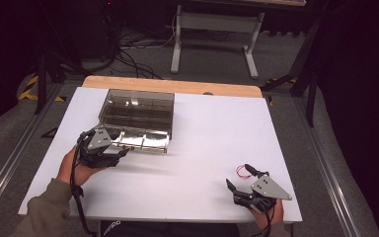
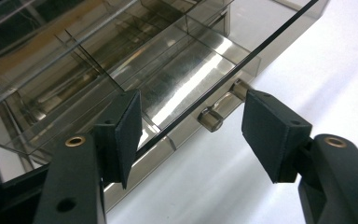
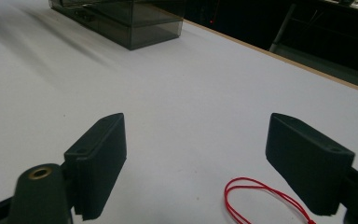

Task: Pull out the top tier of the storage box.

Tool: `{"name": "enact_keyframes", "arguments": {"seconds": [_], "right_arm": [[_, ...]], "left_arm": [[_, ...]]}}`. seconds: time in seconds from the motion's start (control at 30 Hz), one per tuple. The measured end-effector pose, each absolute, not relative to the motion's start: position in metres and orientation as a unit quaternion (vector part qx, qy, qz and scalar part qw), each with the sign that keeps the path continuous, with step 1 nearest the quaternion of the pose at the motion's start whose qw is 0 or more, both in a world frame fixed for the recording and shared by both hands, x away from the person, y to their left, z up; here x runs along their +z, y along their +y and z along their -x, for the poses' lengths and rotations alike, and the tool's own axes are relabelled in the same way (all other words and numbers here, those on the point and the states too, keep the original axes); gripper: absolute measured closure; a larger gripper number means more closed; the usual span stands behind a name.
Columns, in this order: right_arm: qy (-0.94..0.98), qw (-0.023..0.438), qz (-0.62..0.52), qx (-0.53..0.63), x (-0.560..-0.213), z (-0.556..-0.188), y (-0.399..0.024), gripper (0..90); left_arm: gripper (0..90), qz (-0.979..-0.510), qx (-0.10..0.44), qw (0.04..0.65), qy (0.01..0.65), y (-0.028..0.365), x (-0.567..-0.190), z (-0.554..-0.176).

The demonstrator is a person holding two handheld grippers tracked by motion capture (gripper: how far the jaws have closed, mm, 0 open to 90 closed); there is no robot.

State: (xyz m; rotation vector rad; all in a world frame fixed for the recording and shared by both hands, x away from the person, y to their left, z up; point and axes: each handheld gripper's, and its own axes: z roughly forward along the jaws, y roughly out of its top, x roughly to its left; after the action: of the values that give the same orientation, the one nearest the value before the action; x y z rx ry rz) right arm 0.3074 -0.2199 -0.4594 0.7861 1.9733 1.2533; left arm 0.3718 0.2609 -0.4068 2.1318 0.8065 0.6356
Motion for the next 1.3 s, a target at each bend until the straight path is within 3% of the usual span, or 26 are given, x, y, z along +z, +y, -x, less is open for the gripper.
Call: {"name": "enact_keyframes", "arguments": {"seconds": [0.3, 0.33, 0.73, 0.97, 1.3], "right_arm": [[0.752, 0.334, -0.301, 0.482, -0.459, -0.307, -0.221, 21.2], [0.753, 0.334, -0.301, 0.481, -0.459, -0.307, -0.221, 21.3], [0.754, 0.334, -0.299, 0.479, -0.459, -0.307, -0.22, 21.2], [0.755, 0.333, -0.3, 0.479, -0.459, -0.307, -0.22, 21.3], [0.758, 0.334, -0.296, 0.476, -0.46, -0.308, -0.219, 21.3]], "left_arm": [[44.2, -0.826, 0.251, 0.39, 0.32, 0.255, -0.407, -0.37], [47.9, -0.824, 0.248, 0.395, 0.322, 0.254, -0.407, -0.37], [50.2, -0.811, 0.28, 0.403, 0.317, 0.245, -0.407, -0.369], [49.9, -0.811, 0.254, 0.454, 0.268, 0.228, -0.403, -0.359], [52.9, -0.833, 0.238, 0.446, 0.224, 0.182, -0.412, -0.368]]}}
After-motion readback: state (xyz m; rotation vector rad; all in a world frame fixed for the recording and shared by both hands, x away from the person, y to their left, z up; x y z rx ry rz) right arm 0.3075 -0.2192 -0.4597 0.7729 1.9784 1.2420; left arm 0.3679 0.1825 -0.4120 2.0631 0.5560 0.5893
